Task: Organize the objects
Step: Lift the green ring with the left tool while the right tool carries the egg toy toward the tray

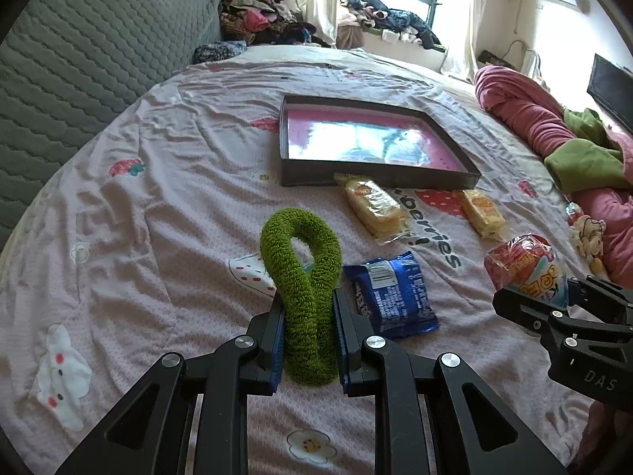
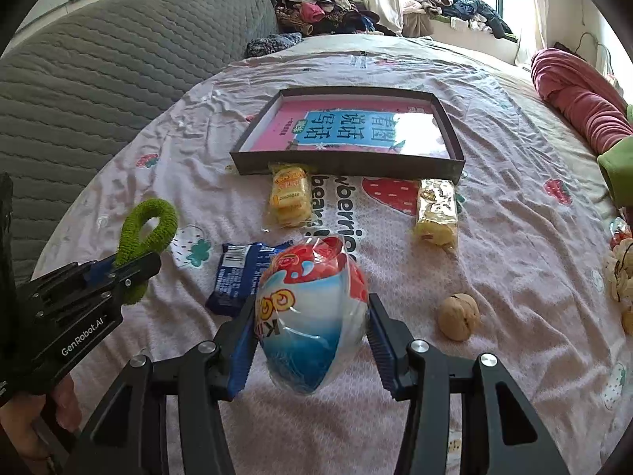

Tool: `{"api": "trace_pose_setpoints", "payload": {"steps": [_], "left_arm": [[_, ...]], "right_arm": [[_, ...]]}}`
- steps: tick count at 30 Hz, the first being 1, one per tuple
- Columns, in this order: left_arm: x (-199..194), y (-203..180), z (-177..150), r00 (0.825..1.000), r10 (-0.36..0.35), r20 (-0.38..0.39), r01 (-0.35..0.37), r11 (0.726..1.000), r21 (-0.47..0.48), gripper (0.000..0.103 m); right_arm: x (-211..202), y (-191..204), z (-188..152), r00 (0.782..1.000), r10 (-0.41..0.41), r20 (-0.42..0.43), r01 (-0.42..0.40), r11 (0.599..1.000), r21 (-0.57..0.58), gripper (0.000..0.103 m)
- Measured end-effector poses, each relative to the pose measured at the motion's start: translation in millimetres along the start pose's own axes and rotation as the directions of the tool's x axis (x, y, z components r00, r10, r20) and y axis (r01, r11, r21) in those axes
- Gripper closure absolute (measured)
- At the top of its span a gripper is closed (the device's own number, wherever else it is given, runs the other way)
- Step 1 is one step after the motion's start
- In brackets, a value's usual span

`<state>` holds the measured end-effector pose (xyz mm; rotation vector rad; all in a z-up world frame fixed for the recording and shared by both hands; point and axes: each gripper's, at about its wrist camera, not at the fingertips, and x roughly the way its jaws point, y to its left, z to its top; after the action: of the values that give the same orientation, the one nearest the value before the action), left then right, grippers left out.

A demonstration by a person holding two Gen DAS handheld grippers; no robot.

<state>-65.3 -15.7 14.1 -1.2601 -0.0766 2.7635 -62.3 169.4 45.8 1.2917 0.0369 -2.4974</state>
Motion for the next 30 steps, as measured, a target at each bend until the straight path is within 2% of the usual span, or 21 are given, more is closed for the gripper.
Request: {"api": "trace_pose_setpoints", "payload": {"steps": [30], "left_arm": [[-67.9, -33.4, 11.9, 0.997, 0.024, 0.078, -0.026, 0.999, 0.020, 0.081]], "right_arm": [[-75.0, -2.9, -0.4, 0.993, -0.010, 0.114, 0.010, 1.000, -0.001, 0.051]]}}
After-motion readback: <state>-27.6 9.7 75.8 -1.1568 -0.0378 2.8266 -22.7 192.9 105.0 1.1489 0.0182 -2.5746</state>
